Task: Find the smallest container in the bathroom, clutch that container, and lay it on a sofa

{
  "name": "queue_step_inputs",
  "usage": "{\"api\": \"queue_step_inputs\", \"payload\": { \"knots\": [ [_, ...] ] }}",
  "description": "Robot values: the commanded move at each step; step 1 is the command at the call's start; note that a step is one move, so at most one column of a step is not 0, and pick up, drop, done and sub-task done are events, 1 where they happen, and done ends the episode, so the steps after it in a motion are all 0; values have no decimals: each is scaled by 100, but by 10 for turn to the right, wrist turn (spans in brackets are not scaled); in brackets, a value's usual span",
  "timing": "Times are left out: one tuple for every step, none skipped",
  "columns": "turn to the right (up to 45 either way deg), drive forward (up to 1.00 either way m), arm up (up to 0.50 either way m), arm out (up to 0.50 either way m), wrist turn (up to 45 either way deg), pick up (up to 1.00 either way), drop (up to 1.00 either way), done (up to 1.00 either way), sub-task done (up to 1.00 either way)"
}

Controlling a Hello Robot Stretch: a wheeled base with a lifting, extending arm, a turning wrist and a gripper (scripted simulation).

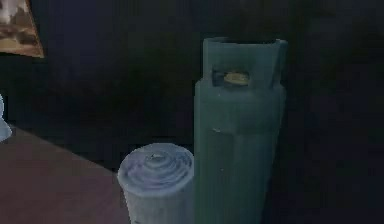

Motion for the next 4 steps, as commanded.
{"api": "queue_step_inputs", "payload": {
  "knots": [
    [-450,0,0,0,0,0,0,0,0],
    [-180,0,0,0,0,0,0,0,0],
    [0,100,0,0,0,0,0,0,0],
    [0,100,0,0,0,0,0,0,0]
  ]
}}
